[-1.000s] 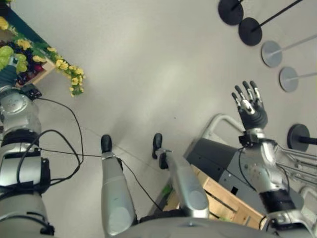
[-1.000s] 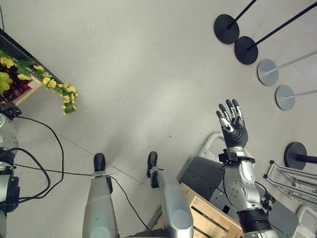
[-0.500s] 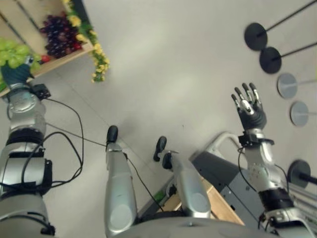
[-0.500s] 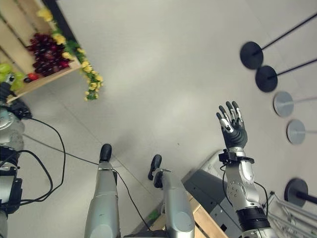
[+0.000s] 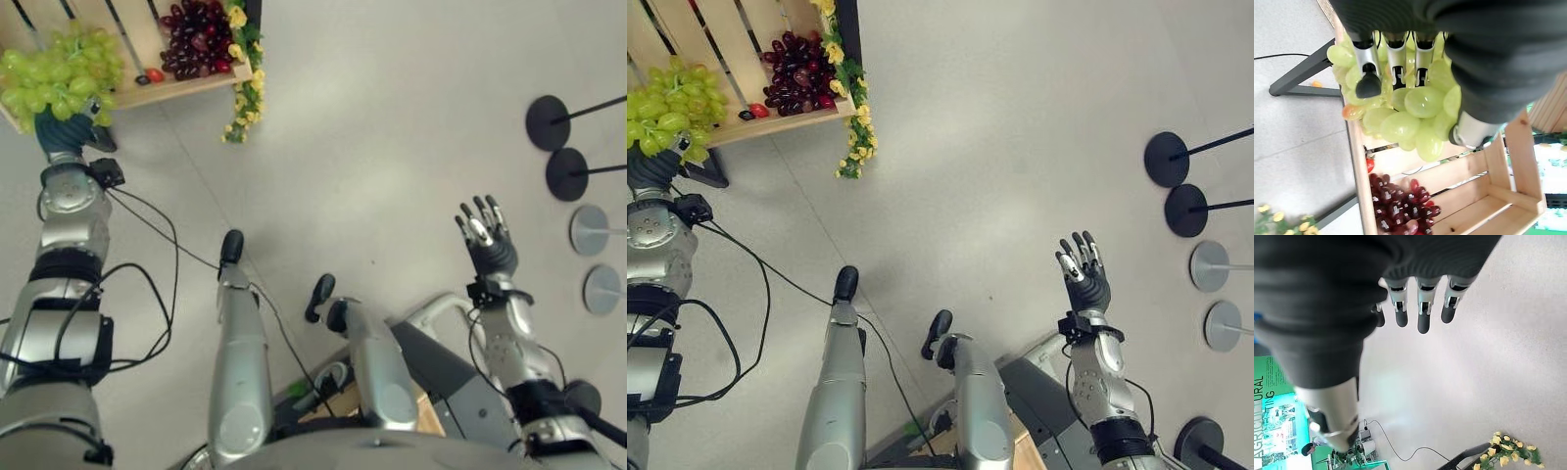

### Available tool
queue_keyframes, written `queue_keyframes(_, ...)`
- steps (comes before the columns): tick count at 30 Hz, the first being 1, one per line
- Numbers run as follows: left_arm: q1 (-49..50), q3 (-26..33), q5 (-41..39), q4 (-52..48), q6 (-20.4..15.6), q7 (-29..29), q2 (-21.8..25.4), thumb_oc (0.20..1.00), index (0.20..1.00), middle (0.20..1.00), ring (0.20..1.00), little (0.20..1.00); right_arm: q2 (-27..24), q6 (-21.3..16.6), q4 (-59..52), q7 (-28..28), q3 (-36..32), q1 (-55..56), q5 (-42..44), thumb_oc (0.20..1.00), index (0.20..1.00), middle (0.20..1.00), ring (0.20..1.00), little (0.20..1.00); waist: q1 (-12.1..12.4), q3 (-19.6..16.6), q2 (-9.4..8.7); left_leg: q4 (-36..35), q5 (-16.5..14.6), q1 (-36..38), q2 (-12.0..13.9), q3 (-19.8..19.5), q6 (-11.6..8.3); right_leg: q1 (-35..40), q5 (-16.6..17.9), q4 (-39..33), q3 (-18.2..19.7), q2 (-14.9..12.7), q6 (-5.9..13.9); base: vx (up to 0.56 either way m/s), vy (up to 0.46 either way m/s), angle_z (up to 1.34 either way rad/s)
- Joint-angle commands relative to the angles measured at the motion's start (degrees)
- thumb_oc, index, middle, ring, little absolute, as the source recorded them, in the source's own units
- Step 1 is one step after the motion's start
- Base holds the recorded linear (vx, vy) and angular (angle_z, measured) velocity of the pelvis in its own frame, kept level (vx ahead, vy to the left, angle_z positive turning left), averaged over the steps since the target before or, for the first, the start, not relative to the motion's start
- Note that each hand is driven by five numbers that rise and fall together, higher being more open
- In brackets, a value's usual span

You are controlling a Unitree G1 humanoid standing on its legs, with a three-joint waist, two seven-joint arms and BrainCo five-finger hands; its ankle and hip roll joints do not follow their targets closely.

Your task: Pick up the fruits from the basket on one side to the basket on the other side

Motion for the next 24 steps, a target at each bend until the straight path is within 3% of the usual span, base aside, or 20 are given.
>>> queue_keyframes(1, -6.8, -0.7, 2.3, -2.4, -4.0, 0.5, 3.9, 0.200, 0.200, 0.200, 0.200, 0.200, -2.8, -1.6, -3.3, 1.1, -4.3, 0.9, 0.6, 1.000, 1.000, 1.000, 1.000, 1.000, -0.5, -0.2, -0.19, 4.9, -8.0, 2.4, 1.4, 3.5, 0.16, 1.4, 2.3, -1.7, 0.6, -0.6, 2.97, 0.04, -0.019, 0.06)
queue_keyframes(4, -8.8, -2.2, 2.5, -2.2, -3.9, 0.8, 4.2, 0.200, 0.200, 0.200, 0.200, 0.200, -2.7, -1.6, -3.1, 1.3, -3.6, 1.0, 0.6, 1.000, 1.000, 1.000, 1.000, 1.000, -0.7, -0.2, -0.60, 4.9, -8.2, 2.0, 1.2, 3.1, 0.30, 1.3, 2.5, -2.1, 0.6, -0.5, 3.25, 0.02, 0.001, 0.04)
queue_keyframes(5, -9.7, -2.9, 2.6, -2.3, -3.9, 0.9, 4.6, 0.200, 0.200, 0.200, 0.200, 0.200, -2.6, -1.4, -3.7, 1.6, -3.3, 1.5, 0.5, 1.000, 1.000, 1.000, 1.000, 1.000, -0.6, 0.0, -0.81, 4.8, -6.6, 1.0, 1.0, 3.0, 0.65, 0.8, 4.2, -2.8, -0.1, -0.7, 2.91, 0.04, -0.002, 0.04)
queue_keyframes(7, -11.1, -3.9, 2.7, -2.0, -3.9, 1.0, 5.2, 0.200, 0.200, 0.200, 0.200, 0.200, -2.8, -1.3, -3.6, 1.8, -3.0, 1.7, 0.5, 1.000, 1.000, 1.000, 1.000, 1.000, -1.2, -0.3, -1.23, 5.7, -8.5, 1.0, 1.0, 2.8, 0.61, 0.8, 3.2, -2.6, 0.9, -0.5, 3.64, 0.03, 0.012, 0.05)
queue_keyframes(8, -11.2, -4.0, 2.6, -2.0, -3.9, 1.0, 5.2, 0.200, 0.200, 0.200, 0.200, 0.200, -2.6, -1.3, -3.6, 1.8, -3.0, 1.7, 0.5, 1.000, 1.000, 1.000, 1.000, 1.000, -0.9, 0.0, -1.18, 5.5, -6.9, 0.3, 0.9, 2.9, 0.83, 0.4, 4.6, -2.9, 0.2, -0.7, 3.14, 0.03, 0.018, 0.06)
queue_keyframes(9, -11.7, -4.3, 2.8, -2.0, -3.9, 1.0, 5.2, 0.200, 0.200, 0.200, 0.200, 0.200, -2.6, -1.2, -3.6, 2.0, -2.8, 1.8, 0.5, 1.000, 1.000, 1.000, 1.000, 1.000, -1.2, -0.4, -1.36, 5.9, -8.7, 0.7, 1.0, 2.8, 0.67, 0.8, 3.3, -2.8, 0.9, -0.4, 3.66, -0.07, 0.054, 0.05)
queue_keyframes(10, -12.6, -4.8, 3.0, -2.1, -3.9, 1.2, 5.3, 0.200, 0.200, 0.200, 0.200, 0.200, -2.6, -1.1, -3.5, 2.0, -2.6, 1.8, 0.5, 1.000, 1.000, 1.000, 1.000, 1.000, -1.2, 0.0, -1.41, 5.8, -7.1, -0.1, 0.8, 2.9, 0.92, 0.2, 4.9, -3.2, 0.2, -0.6, 3.32, 0.11, -0.010, 0.00)
queue_keyframes(11, -14.2, -5.8, 2.9, -1.6, -3.9, 1.4, 5.7, 0.200, 0.200, 0.200, 0.200, 0.200, -2.7, -0.9, -3.4, 2.2, -2.2, 1.7, 0.4, 1.000, 1.000, 1.000, 1.000, 1.000, -1.7, -0.3, -1.77, 6.3, -9.0, 0.0, 0.9, 2.9, 0.85, 0.4, 4.0, -3.2, 1.0, -0.3, 4.15, -0.07, 0.058, -0.03)
queue_keyframes(12, -14.3, -5.9, 2.9, -1.6, -3.9, 1.4, 5.8, 0.200, 0.200, 0.200, 0.200, 0.200, -2.6, -0.9, -3.4, 2.2, -2.2, 1.7, 0.4, 1.000, 1.000, 1.000, 1.000, 1.000, -1.4, 0.0, -1.73, 6.0, -7.3, -0.6, 0.8, 3.0, 1.07, -0.1, 5.4, -3.5, 0.3, -0.5, 3.65, 0.01, 0.019, -0.08)
queue_keyframes(24, -19.8, -9.2, 0.9, 0.7, -4.7, 1.3, 8.7, 0.200, 0.200, 0.200, 0.200, 0.200, -2.6, -1.0, -3.3, 2.8, -1.0, 1.3, 0.8, 1.000, 1.000, 1.000, 1.000, 1.000, -2.7, 0.4, -3.00, 7.7, -8.5, -2.5, 1.0, 4.0, 2.17, -1.9, 7.6, -5.6, 2.0, -0.1, 4.87, 0.01, 0.035, -0.08)
